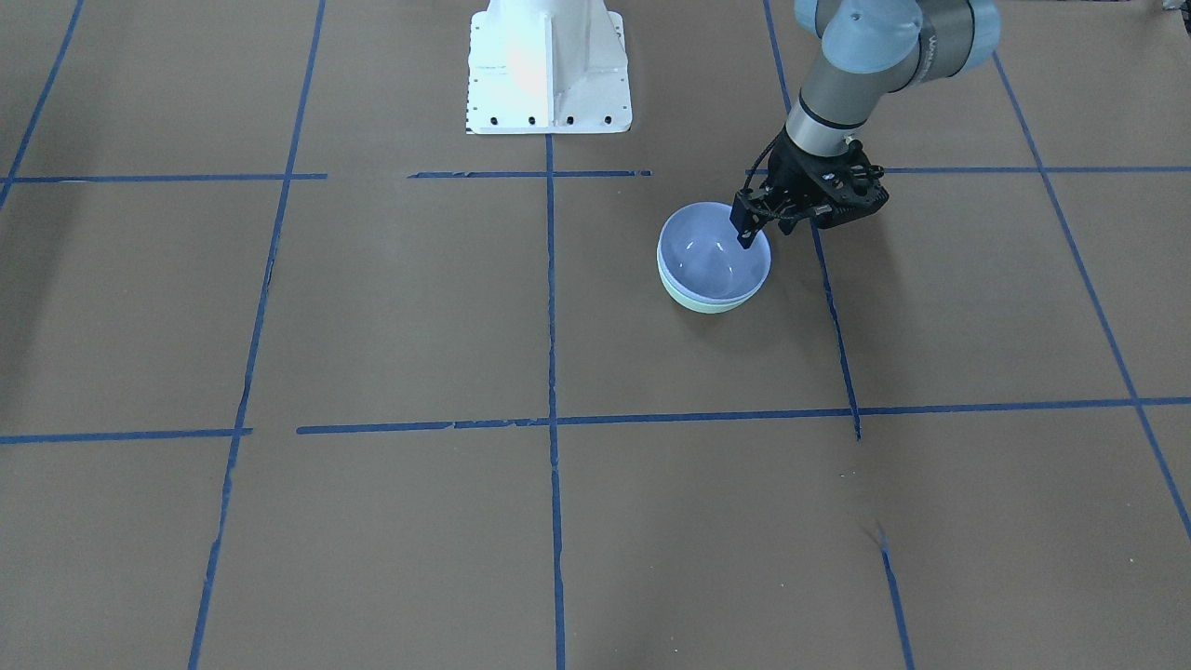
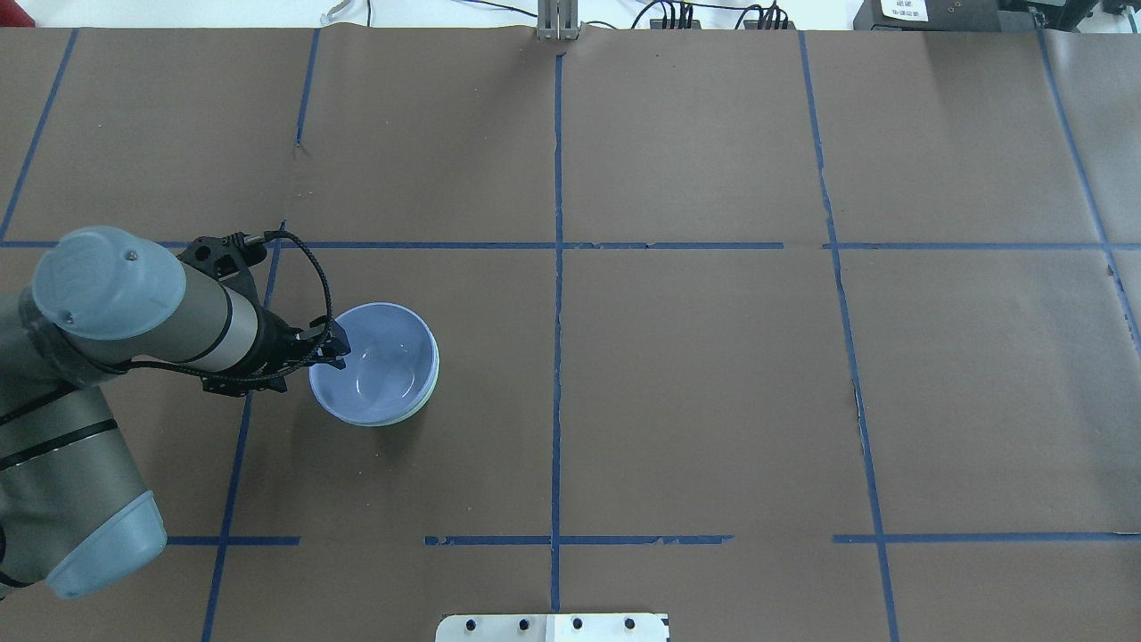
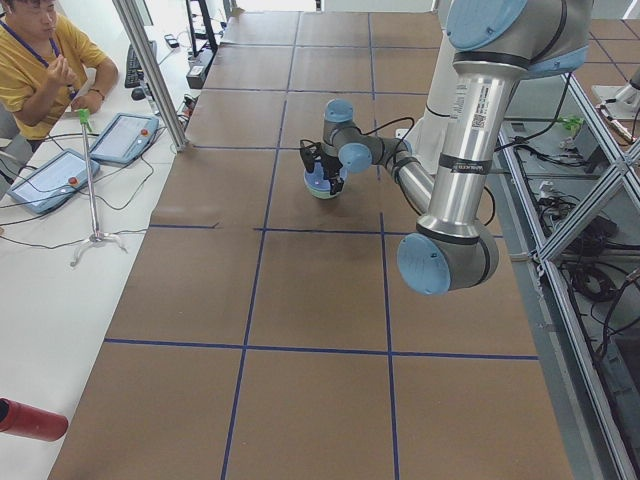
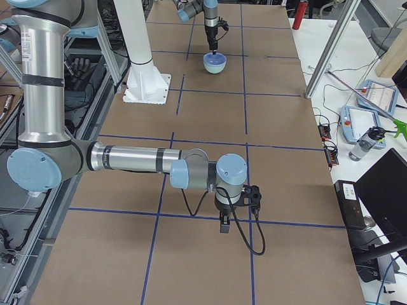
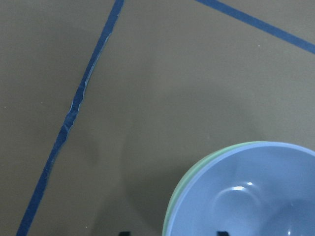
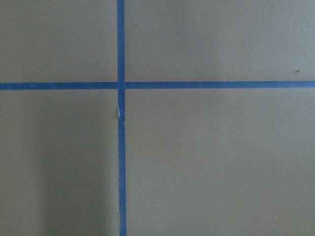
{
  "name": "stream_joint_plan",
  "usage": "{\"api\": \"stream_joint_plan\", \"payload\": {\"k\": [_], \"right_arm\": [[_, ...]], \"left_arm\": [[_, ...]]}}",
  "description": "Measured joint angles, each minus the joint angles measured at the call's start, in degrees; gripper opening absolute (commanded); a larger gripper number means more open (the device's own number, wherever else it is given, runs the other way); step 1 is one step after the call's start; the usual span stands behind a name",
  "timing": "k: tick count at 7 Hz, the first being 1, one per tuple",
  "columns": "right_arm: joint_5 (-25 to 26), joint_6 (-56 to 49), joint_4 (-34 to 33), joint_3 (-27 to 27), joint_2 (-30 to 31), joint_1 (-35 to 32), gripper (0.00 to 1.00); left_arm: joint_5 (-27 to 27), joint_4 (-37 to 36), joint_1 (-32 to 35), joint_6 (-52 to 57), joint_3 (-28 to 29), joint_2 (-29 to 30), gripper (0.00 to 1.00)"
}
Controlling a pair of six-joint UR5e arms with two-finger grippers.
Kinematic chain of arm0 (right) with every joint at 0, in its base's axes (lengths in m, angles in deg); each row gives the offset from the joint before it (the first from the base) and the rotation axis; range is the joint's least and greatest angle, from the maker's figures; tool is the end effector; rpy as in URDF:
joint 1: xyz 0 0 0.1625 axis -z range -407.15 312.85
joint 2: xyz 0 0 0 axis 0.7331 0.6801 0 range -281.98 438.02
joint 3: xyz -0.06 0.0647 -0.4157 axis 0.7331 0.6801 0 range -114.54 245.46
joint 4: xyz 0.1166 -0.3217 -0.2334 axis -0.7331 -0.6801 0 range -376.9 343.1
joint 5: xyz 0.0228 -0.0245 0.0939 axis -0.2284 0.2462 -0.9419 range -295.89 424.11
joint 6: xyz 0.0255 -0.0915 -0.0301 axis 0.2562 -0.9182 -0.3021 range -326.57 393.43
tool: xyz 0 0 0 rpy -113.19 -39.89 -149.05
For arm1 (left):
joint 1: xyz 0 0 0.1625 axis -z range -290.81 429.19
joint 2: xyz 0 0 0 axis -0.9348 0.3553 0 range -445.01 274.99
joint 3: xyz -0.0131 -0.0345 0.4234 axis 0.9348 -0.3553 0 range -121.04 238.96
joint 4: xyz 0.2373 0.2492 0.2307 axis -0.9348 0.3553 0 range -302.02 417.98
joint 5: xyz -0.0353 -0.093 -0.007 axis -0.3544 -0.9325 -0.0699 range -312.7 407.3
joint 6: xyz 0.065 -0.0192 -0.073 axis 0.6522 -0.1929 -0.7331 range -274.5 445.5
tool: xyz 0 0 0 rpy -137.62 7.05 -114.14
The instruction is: Stack blue bowl on green bowl
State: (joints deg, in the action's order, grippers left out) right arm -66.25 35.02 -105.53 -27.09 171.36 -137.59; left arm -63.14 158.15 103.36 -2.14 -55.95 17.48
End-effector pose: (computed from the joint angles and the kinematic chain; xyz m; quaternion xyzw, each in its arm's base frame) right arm 0.0723 -0.4672 0.6671 0.0013 -0.3450 0.0149 0.9385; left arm 0.3912 -0.3847 0.3286 -0.0298 0.4278 -0.1780 0.8857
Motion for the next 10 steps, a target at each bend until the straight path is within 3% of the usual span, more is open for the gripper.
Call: {"api": "stream_joint_plan", "payload": {"k": [2,6,8,10], "right_arm": [[0.0,0.0,0.0,0.0,0.0,0.0,1.0],[0.0,0.0,0.0,0.0,0.0,0.0,1.0],[0.0,0.0,0.0,0.0,0.0,0.0,1.0],[0.0,0.0,0.0,0.0,0.0,0.0,1.0]], "left_arm": [[-1.9,-0.1,3.8,10.8,-2.8,-3.3,1.0],[-14.4,-0.7,26.9,56.1,-2.8,-15.1,1.0],[-17.5,-0.9,39.9,81.4,2.4,-21.5,1.0],[-19.5,-0.9,51.6,94.1,8.6,-25.4,1.0]]}}
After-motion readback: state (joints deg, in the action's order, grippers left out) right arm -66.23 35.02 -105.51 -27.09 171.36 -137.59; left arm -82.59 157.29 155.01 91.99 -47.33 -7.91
